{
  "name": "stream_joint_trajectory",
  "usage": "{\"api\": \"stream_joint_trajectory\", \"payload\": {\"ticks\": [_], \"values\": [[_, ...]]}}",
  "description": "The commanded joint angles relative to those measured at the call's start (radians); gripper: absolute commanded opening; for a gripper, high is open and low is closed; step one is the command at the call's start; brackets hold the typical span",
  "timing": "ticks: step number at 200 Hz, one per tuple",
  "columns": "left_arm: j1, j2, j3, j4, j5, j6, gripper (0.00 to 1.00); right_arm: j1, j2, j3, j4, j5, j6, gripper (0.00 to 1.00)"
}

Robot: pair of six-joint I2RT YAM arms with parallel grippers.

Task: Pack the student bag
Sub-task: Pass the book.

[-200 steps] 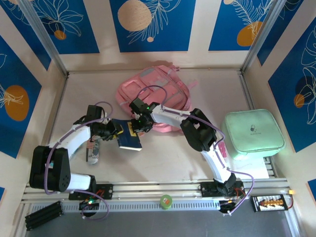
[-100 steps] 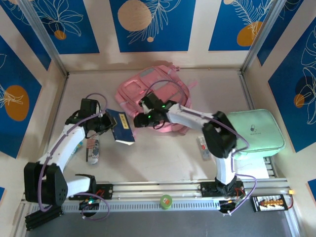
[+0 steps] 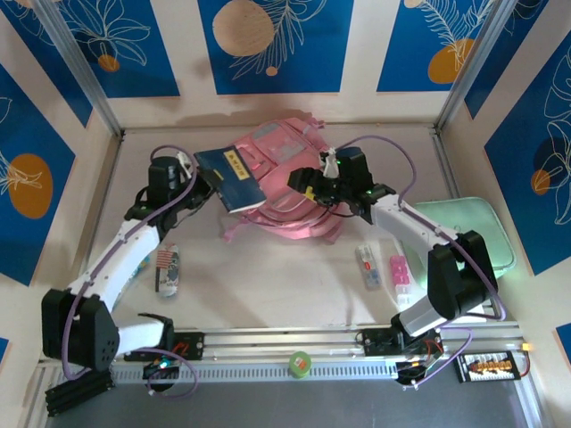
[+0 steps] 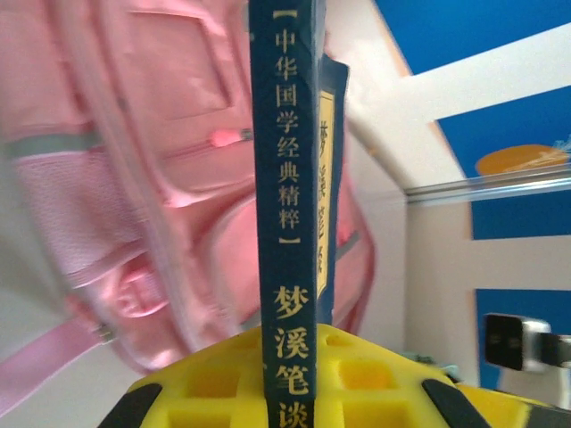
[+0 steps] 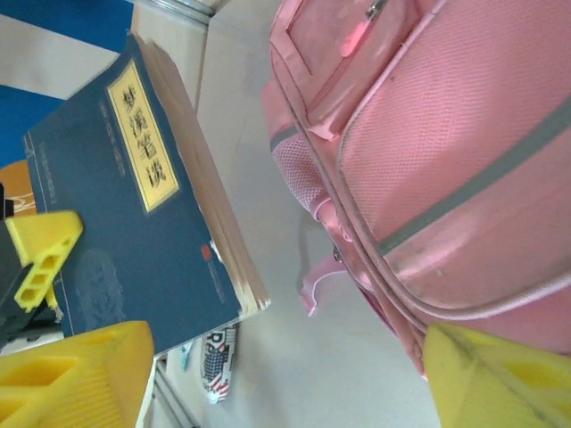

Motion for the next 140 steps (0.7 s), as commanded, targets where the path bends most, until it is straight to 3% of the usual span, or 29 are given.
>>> {"api": "stream_joint_trajectory", "payload": {"ticks": [1,18,43,71,103,140], "values": [[-0.066,0.036,0.034,0.240,-0.068,-0.123,0.00,-0.036,-0.037,-0.071,0.197,-0.144,0.188,0.85],[-0.134,0.068,0.021,0.336,-0.151,-0.160,0.00,-0.048,-0.029,-0.141,0.353,-0.167,0.374,0.94],[-0.208,0.114,0.010,0.406,-0.231,-0.185,0.00,-0.025,0.044,-0.186,0.636,-0.210,0.615,0.96],[-0.232,0.158,-0.012,0.530,-0.234,-0.253,0.00,0.004,0.101,-0.162,0.702,-0.203,0.693,0.97],[-0.260,0.153,-0.015,0.510,-0.307,-0.263,0.00,0.022,0.146,-0.129,0.702,-0.184,0.765,0.97],[-0.264,0.147,-0.048,0.533,-0.353,-0.284,0.00,0.044,0.255,-0.116,0.923,-0.170,0.944,0.92]]}}
